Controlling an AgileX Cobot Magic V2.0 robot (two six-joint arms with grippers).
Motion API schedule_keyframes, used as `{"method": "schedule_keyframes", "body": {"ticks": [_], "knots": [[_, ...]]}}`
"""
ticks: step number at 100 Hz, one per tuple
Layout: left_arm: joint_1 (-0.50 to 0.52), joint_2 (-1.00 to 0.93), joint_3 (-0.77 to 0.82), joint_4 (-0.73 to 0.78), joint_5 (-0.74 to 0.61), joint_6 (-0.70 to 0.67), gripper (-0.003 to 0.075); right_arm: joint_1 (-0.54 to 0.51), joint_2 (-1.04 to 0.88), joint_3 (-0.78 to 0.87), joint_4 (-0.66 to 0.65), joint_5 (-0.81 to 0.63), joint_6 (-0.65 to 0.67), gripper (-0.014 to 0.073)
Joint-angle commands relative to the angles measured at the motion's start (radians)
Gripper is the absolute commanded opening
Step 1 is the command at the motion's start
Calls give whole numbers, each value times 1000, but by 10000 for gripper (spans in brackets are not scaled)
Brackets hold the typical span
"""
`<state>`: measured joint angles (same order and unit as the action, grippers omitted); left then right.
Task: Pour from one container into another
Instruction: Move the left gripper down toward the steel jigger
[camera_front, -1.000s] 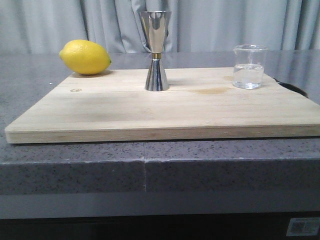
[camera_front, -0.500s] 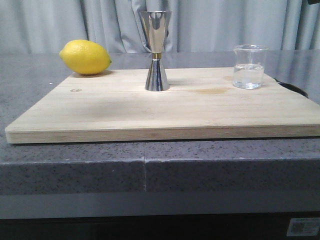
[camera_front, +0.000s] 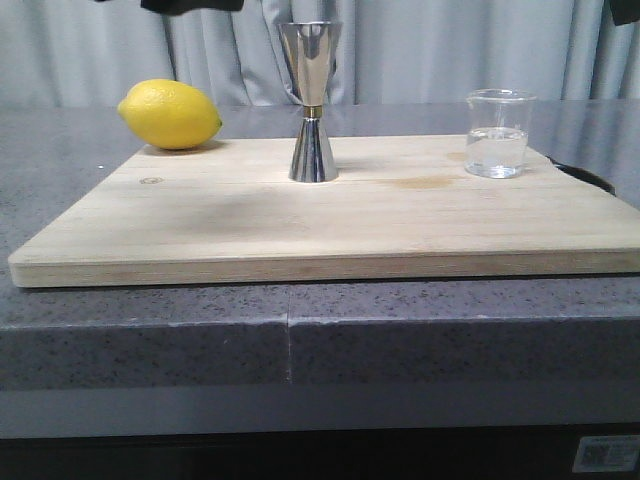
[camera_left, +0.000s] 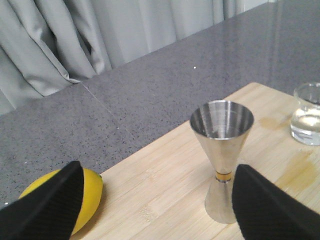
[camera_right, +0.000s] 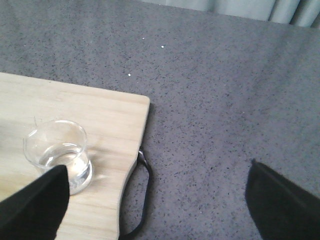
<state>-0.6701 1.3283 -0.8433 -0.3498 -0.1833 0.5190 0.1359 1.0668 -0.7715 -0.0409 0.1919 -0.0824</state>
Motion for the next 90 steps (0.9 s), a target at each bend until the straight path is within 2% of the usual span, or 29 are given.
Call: {"method": "schedule_keyframes", "body": {"ticks": [1,27,46,55,65,90], "knots": [[3,-16,-28,30,-66,-18,520,2,-10,-29,-2,-46,-7,649],[-40,-7,-19,32,-53,-52,503,2,-10,-29,-2,-47,-7,649],[-59,-7,16,92,-107,-173,503,2,-10,-29,-2,-50,-7,649],[-59,-7,38,203,-135,-309,503,2,-10,-29,-2,-50,-7,649],[-59,-7,66,371,-200,-519,503,2,-10,-29,-2,-50,-7,649],[3,-7,131,952,-405,-1016,503,2,-10,-29,-2,-50,-7,649]]}}
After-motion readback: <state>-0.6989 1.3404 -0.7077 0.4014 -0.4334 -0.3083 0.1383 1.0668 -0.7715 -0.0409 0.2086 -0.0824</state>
